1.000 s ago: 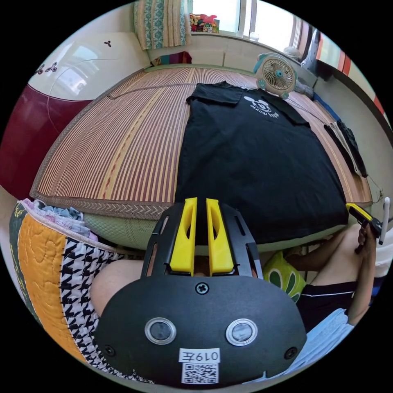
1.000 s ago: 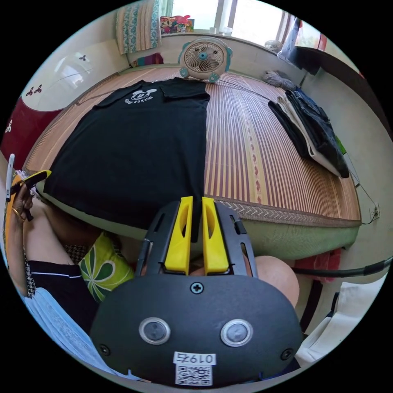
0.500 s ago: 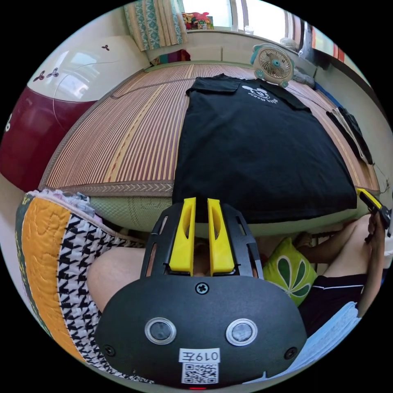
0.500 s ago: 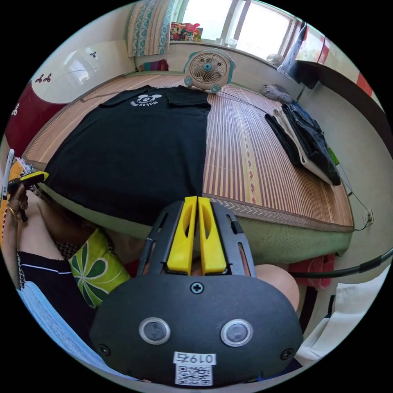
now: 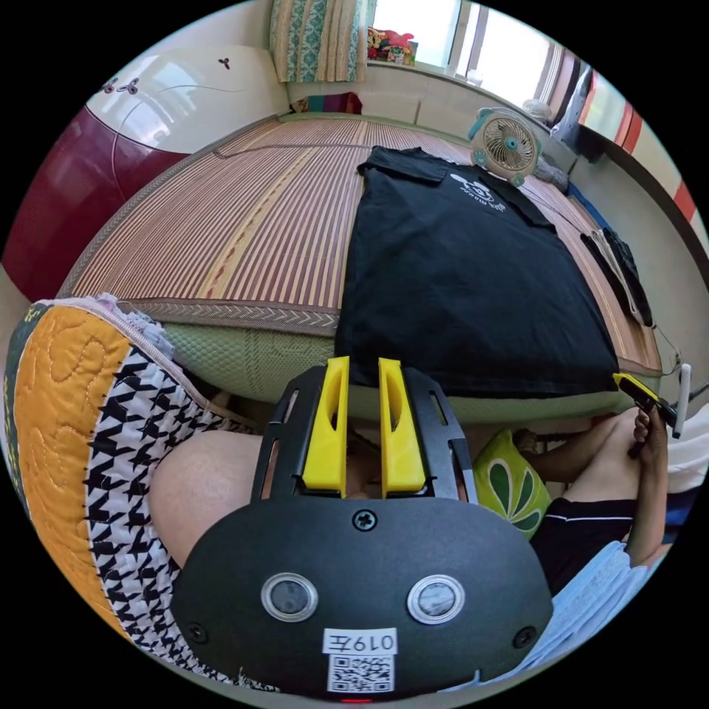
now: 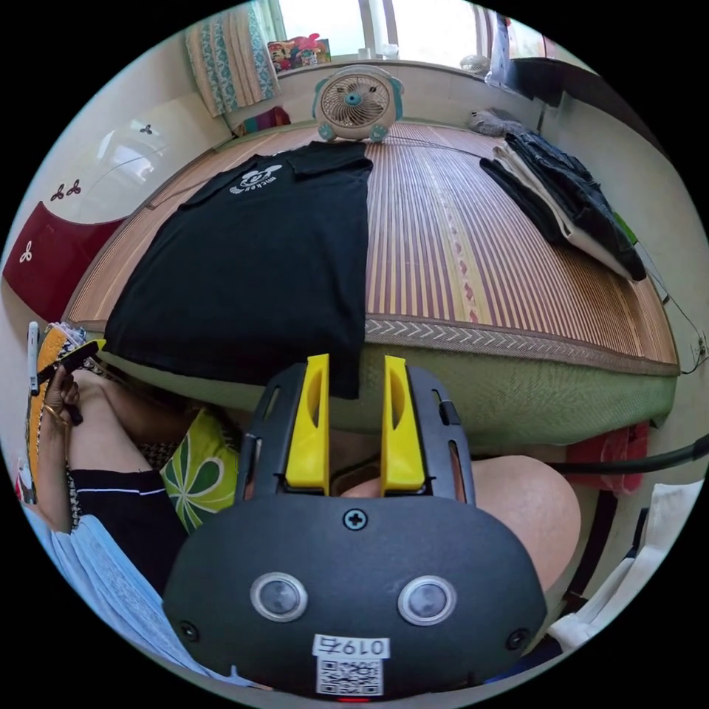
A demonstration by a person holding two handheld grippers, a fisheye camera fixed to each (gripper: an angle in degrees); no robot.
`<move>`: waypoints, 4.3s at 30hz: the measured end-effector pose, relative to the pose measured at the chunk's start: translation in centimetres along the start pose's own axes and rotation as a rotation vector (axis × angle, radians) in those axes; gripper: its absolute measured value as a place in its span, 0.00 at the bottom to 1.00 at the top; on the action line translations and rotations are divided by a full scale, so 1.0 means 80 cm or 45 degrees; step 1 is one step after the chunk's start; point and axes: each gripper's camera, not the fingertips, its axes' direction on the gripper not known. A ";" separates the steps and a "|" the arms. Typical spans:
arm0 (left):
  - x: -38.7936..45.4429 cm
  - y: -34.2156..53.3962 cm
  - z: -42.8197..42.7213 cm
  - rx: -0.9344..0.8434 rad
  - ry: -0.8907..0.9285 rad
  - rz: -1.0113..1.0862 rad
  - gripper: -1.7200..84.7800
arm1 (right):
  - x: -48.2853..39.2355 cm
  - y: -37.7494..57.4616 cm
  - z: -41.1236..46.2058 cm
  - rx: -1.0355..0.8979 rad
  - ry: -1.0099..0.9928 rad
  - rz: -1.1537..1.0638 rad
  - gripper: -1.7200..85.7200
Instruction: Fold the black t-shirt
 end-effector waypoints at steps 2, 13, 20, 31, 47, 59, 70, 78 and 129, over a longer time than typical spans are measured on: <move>-0.005 -0.002 0.003 -0.014 0.000 0.003 0.20 | 0.010 0.001 0.004 -0.020 -0.018 0.003 0.14; -0.061 -0.014 0.009 -0.048 0.158 0.003 0.18 | 0.060 0.000 0.019 -0.076 -0.118 0.037 0.13; -0.104 -0.030 0.009 -0.017 0.121 -0.089 0.16 | 0.078 0.003 0.020 -0.069 -0.114 0.033 0.11; -0.150 -0.057 0.036 -0.111 0.190 -0.102 0.12 | 0.116 0.005 0.031 -0.119 -0.171 0.049 0.09; -0.245 -0.087 0.052 -0.171 0.629 -0.206 0.04 | 0.177 0.017 0.030 -0.088 -0.320 0.093 0.01; -0.278 -0.102 0.074 -0.281 0.653 -0.290 0.08 | 0.202 0.029 0.029 -0.091 -0.298 0.099 0.03; -0.284 -0.108 0.072 -0.308 0.528 -0.257 0.07 | 0.229 0.041 0.029 -0.108 -0.347 0.125 0.02; -0.279 -0.106 0.062 -0.290 0.456 -0.150 0.06 | 0.245 0.056 0.023 -0.097 -0.348 0.132 0.01; -0.386 0.092 -0.217 0.213 1.169 -0.066 0.04 | 0.403 0.191 -0.242 0.295 -0.768 0.095 0.01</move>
